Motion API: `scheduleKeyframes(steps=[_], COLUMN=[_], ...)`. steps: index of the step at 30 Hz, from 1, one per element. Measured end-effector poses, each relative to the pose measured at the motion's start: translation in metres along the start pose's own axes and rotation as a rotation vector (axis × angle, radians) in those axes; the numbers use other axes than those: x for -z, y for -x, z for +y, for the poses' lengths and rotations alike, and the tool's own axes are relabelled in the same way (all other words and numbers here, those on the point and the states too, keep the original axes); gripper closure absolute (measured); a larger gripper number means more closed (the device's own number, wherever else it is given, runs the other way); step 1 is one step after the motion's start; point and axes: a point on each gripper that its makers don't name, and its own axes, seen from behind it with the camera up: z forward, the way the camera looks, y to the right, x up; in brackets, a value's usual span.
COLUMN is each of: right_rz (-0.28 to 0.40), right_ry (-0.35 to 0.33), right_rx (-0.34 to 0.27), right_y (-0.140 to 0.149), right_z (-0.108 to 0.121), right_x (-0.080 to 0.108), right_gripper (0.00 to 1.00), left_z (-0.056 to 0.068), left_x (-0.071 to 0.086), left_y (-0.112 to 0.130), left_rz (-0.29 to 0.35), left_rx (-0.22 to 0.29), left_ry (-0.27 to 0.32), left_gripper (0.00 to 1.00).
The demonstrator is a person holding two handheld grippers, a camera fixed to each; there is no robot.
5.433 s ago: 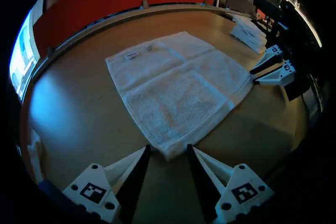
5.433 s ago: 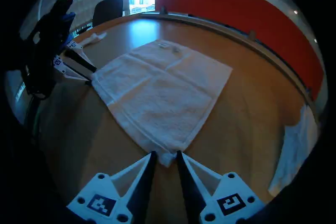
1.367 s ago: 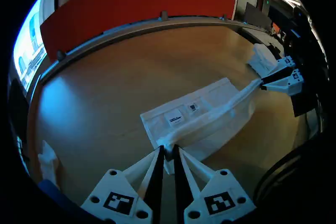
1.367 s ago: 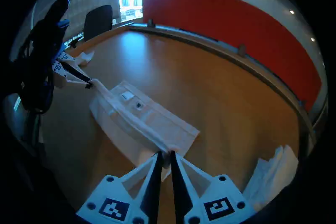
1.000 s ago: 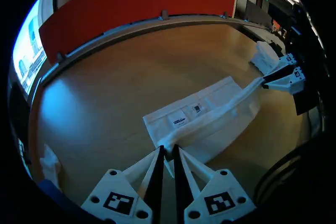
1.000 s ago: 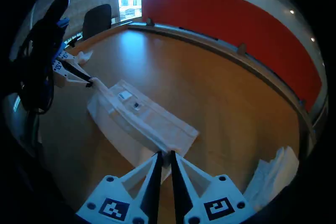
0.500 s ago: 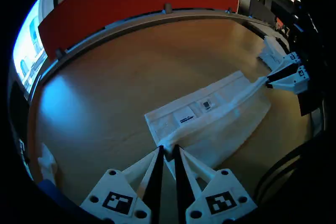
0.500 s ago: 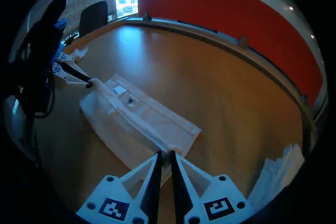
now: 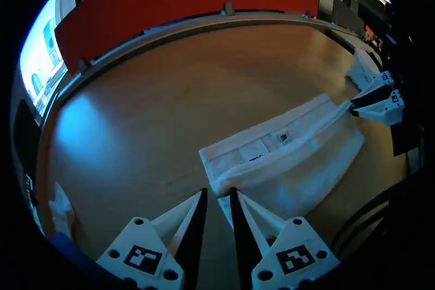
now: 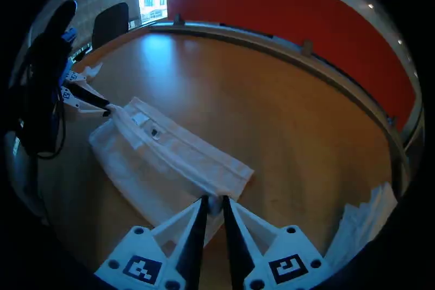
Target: Fold towel
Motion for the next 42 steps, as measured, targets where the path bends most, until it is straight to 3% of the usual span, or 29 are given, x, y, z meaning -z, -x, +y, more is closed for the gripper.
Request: scheduleKeyframes(steps=[7,11,14,16,20,22,26,30,42], right_rz=[0.004,0.02,0.023,0.023,0.028,0.033,0.043,0.049,0.047], right_ry=[0.04,0.065,0.081,0.092,0.121,0.126,0.127,0.126,0.107], right_rx=[-0.014,-0.011,0.001,0.006,0.008,0.008,0.009,0.008,0.001], right_y=[-0.003,-0.008,-0.008,-0.008,-0.009,-0.011,-0.014,-0.015,-0.006], right_z=[0.011,0.017,0.021,0.024,0.031,0.033,0.034,0.033,0.023], right_x=[-0.008,-0.009,-0.009,-0.009,-0.009,-0.008,-0.006,-0.003,0.009], right_gripper=[0.6,0.27,0.15,0.14,0.12,0.12,0.1,0.0,0.0], left_z=[-0.006,-0.012,-0.017,-0.02,-0.027,-0.031,-0.039,-0.04,-0.029], left_x=[-0.005,-0.006,-0.005,-0.005,-0.004,-0.002,0.003,0.007,0.017], left_y=[-0.004,-0.007,-0.009,-0.009,-0.013,-0.015,-0.019,-0.02,-0.013], left_rz=[0.005,0.014,0.023,0.024,0.033,0.042,0.058,0.063,0.063], left_rx=[0.008,0.013,0.019,0.021,0.028,0.034,0.049,0.059,0.064], left_ry=[-0.02,-0.04,-0.054,-0.062,-0.085,-0.099,-0.12,-0.117,-0.091], left_gripper=[0.58,0.44,0.35,0.24,0.14,0.04,0.04,0.04,0.04])
